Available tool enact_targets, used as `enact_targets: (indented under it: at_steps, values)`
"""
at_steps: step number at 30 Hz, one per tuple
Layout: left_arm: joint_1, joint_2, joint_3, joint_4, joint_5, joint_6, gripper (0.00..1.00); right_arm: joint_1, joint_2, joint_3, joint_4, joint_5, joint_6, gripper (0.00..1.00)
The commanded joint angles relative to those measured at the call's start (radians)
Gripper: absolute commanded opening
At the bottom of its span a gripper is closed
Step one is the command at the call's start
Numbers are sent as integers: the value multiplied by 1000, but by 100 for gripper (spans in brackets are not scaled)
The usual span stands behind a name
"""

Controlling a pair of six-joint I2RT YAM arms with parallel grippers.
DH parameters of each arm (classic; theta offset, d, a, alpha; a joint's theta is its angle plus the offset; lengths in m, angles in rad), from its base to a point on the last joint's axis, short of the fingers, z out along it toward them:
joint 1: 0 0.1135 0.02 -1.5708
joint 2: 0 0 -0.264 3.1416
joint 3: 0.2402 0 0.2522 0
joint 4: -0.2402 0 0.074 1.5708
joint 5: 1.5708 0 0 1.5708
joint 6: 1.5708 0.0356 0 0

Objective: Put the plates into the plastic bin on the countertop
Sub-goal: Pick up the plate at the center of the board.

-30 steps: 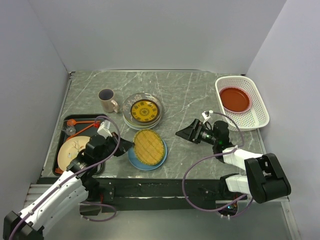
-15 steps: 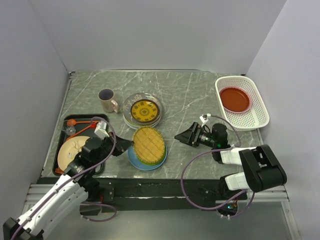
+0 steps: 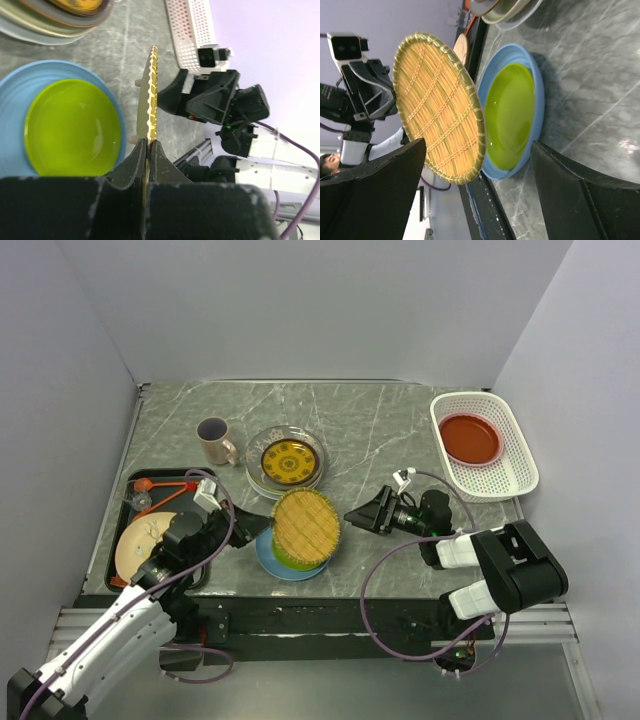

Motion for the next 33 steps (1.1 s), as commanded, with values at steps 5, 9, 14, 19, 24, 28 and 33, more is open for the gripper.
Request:
enact_targets:
  at_steps: [5,9,14,19,24,28,33]
  values:
    - [0,19,6,183,77,-23,1,87,5,26,65,8,2,89]
    - [-2,24,0,196,85,-32,1,122,10,37,77,16,12,86]
    - [-2,16,-2,194,85,-30,1,150,28,48,106,16,32,82]
    - [-2,13,-5,185,87,-27,1,173,70,53,177,10,71,74]
    - [-2,9,-3,176,88,-26,1,191,97,71,198,1,92,58]
    - [-2,4,-5,159,79,-18,1,201,91,79,184,4,89,6]
    - [0,-5,-8,139,64,-9,1,204,41,83,91,25,48,0]
